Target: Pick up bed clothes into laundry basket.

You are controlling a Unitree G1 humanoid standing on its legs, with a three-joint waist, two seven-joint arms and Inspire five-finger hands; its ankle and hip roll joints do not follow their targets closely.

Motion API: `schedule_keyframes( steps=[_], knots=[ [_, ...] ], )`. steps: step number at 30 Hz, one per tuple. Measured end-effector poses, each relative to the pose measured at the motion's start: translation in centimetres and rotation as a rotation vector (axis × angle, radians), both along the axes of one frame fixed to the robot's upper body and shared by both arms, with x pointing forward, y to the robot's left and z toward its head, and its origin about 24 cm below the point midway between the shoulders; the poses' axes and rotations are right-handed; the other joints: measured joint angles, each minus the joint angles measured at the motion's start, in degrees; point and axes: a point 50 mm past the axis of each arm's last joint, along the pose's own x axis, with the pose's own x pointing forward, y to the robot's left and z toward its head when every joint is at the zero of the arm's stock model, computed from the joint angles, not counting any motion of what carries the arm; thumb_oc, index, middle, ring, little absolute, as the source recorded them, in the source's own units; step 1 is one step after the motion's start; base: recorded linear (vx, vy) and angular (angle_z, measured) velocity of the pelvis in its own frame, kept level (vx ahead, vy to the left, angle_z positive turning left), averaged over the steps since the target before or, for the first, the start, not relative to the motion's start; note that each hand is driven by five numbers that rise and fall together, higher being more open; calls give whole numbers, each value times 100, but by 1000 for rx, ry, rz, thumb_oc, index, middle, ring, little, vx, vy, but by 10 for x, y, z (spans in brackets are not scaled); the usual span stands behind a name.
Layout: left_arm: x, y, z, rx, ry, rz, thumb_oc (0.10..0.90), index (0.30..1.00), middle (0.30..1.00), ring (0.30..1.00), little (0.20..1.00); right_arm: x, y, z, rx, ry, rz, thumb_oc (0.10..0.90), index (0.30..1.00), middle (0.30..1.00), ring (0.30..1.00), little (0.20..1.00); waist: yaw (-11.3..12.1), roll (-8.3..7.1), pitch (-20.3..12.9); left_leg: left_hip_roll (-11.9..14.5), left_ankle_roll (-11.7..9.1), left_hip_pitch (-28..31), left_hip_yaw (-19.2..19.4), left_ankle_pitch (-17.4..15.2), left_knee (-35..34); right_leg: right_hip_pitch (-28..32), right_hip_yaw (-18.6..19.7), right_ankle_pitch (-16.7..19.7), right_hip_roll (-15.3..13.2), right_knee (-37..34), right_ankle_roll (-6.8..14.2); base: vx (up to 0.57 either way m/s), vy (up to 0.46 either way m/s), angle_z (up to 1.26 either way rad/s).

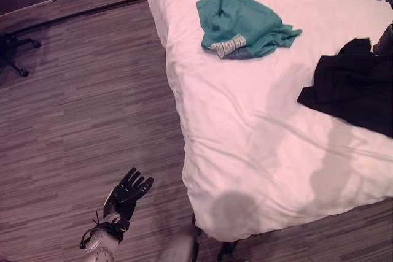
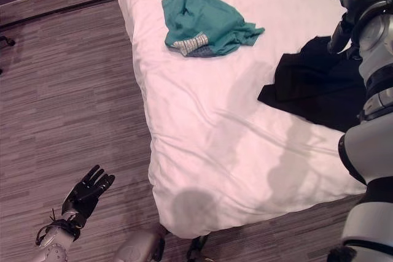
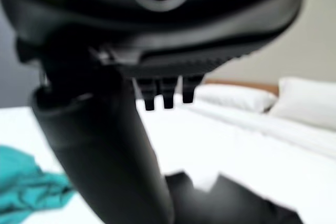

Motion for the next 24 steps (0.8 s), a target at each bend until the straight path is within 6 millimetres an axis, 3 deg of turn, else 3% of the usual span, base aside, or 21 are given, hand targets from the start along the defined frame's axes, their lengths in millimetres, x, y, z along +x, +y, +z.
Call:
schedule_keyframes(
  steps=[5,7,10,12,18,19,20,21,24],
  knots=[
    [2,-7,0,-4,0,-30,800,900,900,900,900,-13,-27,-13,111,-12,-116,800,900,900,900,900,46,249,122,10,-1,-378,2,43,73,-388,1,3,-5,100,-5,-69,-5,0],
    [2,-7,2,0,-11,-32,800,900,900,900,900,-17,-36,-24,168,-23,-131,800,900,900,900,900,70,280,166,11,0,-457,-5,44,82,-478,-1,-8,-10,126,8,-53,14,-1],
    [6,-14,9,-4,-47,-46,800,900,900,900,900,-25,-51,-43,399,-127,-145,800,900,900,900,900,59,480,388,14,38,-574,10,86,81,-650,13,-10,-19,230,10,-63,8,-4],
    [6,-16,13,-8,-71,-50,800,900,900,900,900,-28,-58,-60,448,-174,-136,800,900,900,900,900,41,474,430,25,52,-732,2,104,125,-839,9,-23,-23,348,18,-51,-30,-3],
    [13,-22,15,-25,-84,-73,800,900,900,900,900,-37,-68,-68,558,-261,-114,800,900,900,900,900,-41,219,626,35,51,-900,-63,103,234,-1009,-2,-82,-33,497,6,-12,-29,3],
    [15,-24,15,-31,-81,-80,800,900,900,900,900,-40,-72,-72,561,-264,-121,621,632,632,632,632,-48,208,632,43,51,-961,-61,103,241,-1075,1,-82,-26,520,7,5,-6,6],
    [15,-25,15,-33,-82,-82,800,900,900,900,900,-41,-73,-70,561,-275,-116,489,434,434,434,434,-32,206,634,42,51,-975,-65,103,242,-1093,-2,-81,-28,538,5,0,0,0],
    [15,-26,14,-35,-79,-82,800,900,900,900,900,-42,-74,-72,563,-274,-119,400,300,300,300,300,-30,193,642,42,52,-976,-65,104,244,-1117,1,-82,-34,575,6,0,0,0],
    [16,-26,14,-36,-78,-80,800,900,900,900,900,-48,-80,-75,559,-269,-142,400,300,300,300,300,-41,182,648,20,71,-946,-53,117,258,-1164,27,-115,-91,741,42,6,5,-5]
  ],
)
